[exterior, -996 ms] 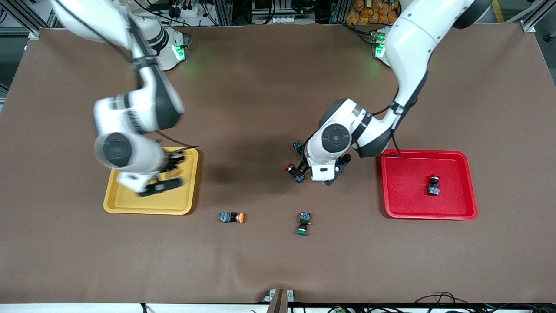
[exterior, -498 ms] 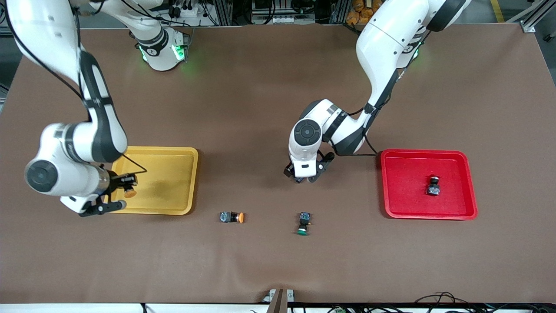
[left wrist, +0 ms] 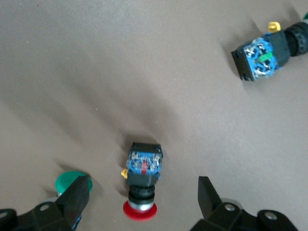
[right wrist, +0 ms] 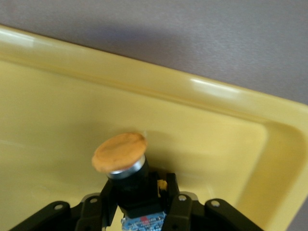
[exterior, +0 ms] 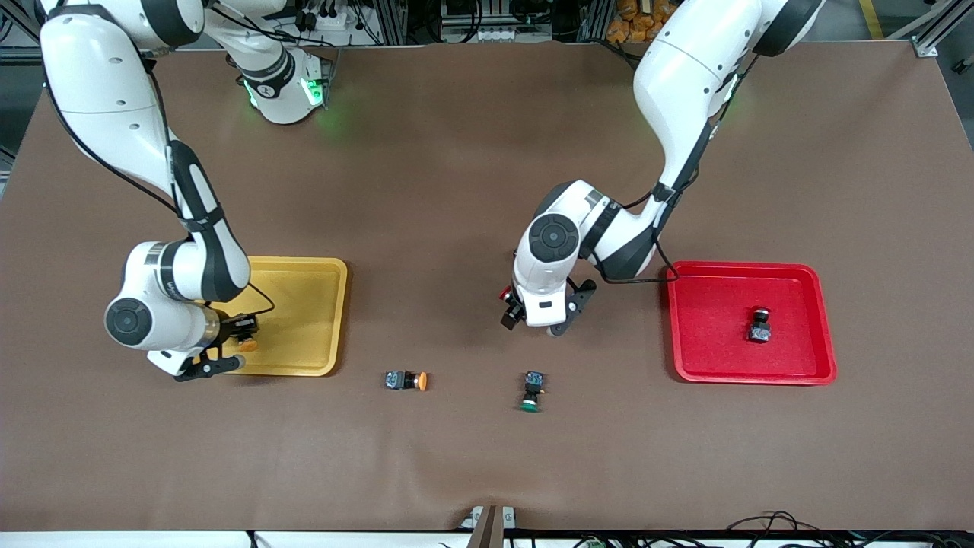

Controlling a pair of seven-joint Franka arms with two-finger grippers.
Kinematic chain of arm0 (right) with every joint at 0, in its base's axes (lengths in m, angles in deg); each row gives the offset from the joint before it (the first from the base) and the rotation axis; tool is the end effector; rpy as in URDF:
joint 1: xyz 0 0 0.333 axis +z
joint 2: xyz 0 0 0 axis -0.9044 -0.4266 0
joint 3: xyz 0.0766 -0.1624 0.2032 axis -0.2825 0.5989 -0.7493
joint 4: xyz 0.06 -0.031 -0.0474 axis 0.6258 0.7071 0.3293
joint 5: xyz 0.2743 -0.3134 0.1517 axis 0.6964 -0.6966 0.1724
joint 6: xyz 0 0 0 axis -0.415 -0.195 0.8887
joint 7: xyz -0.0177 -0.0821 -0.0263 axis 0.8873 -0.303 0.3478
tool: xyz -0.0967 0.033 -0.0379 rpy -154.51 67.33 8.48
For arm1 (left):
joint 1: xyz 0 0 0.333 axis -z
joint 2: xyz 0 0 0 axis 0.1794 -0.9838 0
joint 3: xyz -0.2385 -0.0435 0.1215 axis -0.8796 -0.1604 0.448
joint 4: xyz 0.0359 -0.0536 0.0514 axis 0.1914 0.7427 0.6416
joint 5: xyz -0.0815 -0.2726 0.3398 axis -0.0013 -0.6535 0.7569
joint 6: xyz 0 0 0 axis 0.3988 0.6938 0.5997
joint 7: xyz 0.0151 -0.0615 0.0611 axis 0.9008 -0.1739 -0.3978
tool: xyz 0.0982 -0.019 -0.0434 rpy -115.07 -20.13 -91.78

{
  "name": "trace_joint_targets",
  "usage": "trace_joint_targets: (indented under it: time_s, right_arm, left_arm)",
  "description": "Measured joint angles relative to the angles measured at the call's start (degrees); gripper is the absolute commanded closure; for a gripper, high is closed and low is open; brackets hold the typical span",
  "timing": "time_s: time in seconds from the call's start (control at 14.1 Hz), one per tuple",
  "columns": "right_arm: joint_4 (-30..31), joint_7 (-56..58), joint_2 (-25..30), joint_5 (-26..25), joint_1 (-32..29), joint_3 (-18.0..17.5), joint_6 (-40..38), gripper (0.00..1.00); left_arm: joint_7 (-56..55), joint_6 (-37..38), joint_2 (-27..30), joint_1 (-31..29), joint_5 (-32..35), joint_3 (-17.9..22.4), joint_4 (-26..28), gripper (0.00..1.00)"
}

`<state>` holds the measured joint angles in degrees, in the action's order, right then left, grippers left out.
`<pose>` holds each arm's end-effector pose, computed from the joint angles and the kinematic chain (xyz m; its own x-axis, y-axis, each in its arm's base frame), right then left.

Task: Place red and yellow buttons in trays
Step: 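Release the orange button into the yellow tray with the right gripper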

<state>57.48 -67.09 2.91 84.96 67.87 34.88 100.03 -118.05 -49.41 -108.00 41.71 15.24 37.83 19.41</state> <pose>0.6524 -0.0217 0.1031 0.9578 0.2166 -0.1888 0.2199 -0.9755 -0.0038 0.5772 -0.4557 0.1645 0.6131 0.7877 -0.0601 0.7898 -0.6130 0.0227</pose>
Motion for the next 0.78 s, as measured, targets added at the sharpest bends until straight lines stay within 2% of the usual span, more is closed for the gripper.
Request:
trace_joint_targets:
  time_s: [0.28, 0.5, 0.64, 0.71, 0.78]
  right_arm:
    - [-1.5, -1.4, 0.8, 0.1, 0.9, -1.1, -3.3, 0.0]
    - [-8.3, -10.2, 2.2, 0.3, 5.8, -1.7, -11.4, 0.0]
    - [-12.4, -18.8, 2.5, 2.4, 10.0, -1.8, -13.9, 0.0]
    - [-13.5, -23.4, 2.5, 4.5, 11.7, -1.9, -14.1, 0.0]
    - [-14.0, -28.3, 2.4, 6.2, 13.3, -1.9, -14.1, 0.0]
  left_arm:
    - [0.0, -2.2, -3.1, 0.0, 0.0, 0.1, 0.0, 0.0]
    - [0.0, -3.4, -3.8, 0.1, 0.0, 0.1, 0.0, 0.0]
    - [0.0, -4.2, -4.5, 0.3, 0.0, 0.1, 0.0, 0.0]
    - [0.0, -4.5, -4.9, 0.4, 0.0, 0.1, 0.0, 0.25]
    - [0.3, -4.7, -5.3, 0.4, 0.0, 0.1, 0.0, 0.59]
